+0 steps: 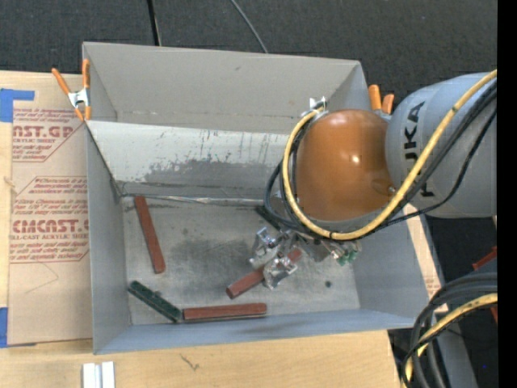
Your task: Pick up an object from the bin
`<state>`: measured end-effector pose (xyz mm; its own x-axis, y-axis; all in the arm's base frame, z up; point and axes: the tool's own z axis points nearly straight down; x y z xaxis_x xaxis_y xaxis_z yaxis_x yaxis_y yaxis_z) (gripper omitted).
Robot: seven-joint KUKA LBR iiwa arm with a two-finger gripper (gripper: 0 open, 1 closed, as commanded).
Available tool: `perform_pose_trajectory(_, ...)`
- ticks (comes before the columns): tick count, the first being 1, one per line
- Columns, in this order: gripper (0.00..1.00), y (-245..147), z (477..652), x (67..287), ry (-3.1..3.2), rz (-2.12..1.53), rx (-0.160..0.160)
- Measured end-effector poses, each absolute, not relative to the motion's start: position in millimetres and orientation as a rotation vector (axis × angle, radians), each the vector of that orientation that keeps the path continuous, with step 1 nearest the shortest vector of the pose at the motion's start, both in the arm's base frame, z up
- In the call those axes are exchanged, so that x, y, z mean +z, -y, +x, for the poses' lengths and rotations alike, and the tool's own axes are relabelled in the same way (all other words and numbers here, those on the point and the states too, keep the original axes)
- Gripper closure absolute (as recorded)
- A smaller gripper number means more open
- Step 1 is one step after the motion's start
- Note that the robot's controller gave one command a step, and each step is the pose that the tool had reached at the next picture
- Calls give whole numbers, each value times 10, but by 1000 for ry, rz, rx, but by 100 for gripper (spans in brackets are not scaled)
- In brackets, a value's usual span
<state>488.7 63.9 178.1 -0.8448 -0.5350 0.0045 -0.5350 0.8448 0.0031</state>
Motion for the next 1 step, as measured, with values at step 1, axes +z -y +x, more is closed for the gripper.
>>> perform_pose_trajectory(1,100,-573,4897,2097,3038,819,-1)
